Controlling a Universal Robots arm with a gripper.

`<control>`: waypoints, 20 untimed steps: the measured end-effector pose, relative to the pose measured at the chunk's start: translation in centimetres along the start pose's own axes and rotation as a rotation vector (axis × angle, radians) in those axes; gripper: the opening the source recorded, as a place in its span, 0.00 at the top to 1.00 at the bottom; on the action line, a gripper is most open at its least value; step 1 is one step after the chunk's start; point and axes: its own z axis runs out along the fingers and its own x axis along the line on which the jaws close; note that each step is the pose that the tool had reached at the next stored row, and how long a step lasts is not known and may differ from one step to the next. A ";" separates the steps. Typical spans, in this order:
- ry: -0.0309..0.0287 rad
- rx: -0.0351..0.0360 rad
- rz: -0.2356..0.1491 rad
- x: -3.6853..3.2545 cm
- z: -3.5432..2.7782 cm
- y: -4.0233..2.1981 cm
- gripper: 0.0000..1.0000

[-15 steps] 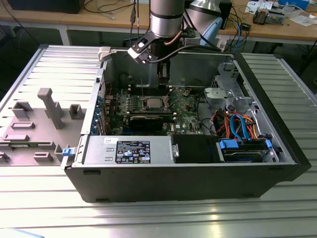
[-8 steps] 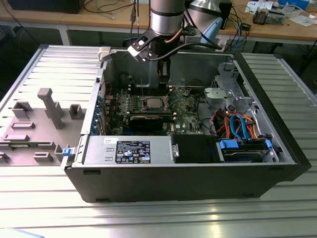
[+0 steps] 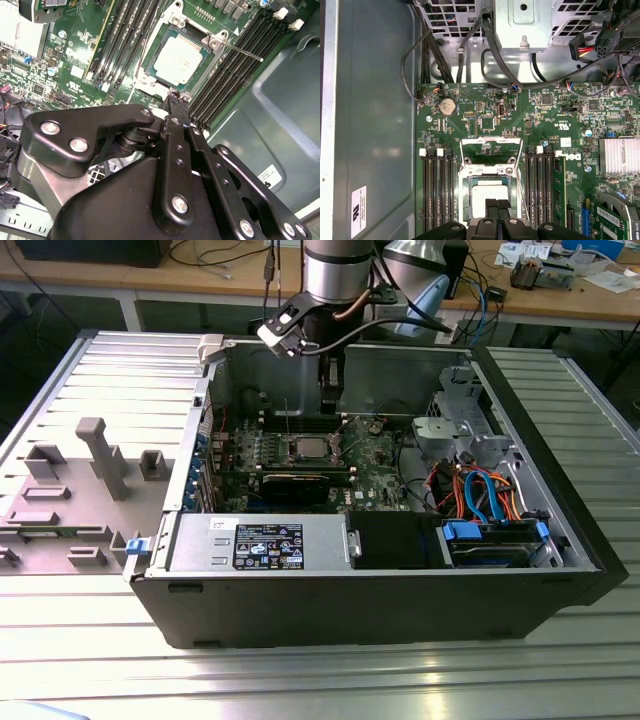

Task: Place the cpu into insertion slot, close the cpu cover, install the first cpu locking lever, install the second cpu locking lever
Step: 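Close the cpu cover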

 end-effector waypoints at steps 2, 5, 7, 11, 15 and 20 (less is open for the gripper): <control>-0.0002 0.0004 0.000 0.00 -0.01 0.00 0.89; -0.0003 0.0007 0.000 0.00 -0.01 0.00 0.89; -0.0003 0.0009 0.000 0.00 -0.01 0.00 0.89; -0.0003 0.0023 0.000 0.00 0.03 1.13 0.89; -0.0003 0.0024 0.000 0.01 0.05 1.52 0.89; -0.0004 0.0024 0.000 0.02 0.08 1.93 0.89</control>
